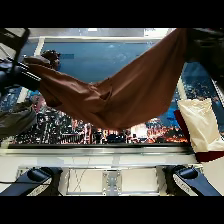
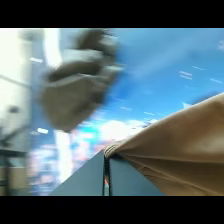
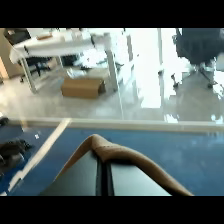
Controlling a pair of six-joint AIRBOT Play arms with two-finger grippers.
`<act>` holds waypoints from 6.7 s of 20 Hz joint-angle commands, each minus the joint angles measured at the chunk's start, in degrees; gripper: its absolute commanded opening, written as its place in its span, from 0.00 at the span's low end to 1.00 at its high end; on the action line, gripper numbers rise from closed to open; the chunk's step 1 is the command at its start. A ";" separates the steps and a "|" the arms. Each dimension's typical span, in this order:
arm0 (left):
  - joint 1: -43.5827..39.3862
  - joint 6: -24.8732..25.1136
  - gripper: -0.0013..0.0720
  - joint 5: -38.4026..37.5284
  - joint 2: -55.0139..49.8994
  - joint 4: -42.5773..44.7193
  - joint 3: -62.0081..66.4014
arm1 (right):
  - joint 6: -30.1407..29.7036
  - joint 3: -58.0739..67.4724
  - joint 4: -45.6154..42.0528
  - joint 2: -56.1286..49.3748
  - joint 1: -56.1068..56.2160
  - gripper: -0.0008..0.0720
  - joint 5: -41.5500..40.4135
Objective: Fold the shirts.
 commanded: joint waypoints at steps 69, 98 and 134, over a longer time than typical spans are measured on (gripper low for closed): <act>22.16 -12.96 0.22 37.64 -13.38 -89.88 -58.29 | 3.69 -12.13 5.62 -7.43 -24.41 0.57 22.08; 20.33 -0.96 0.04 36.89 -13.35 -94.36 -57.81 | 5.68 -51.93 37.44 -8.31 -24.44 0.05 6.19; 32.76 10.78 0.03 2.23 1.44 -67.10 4.00 | -3.67 -0.98 19.96 -14.86 -24.28 0.05 30.88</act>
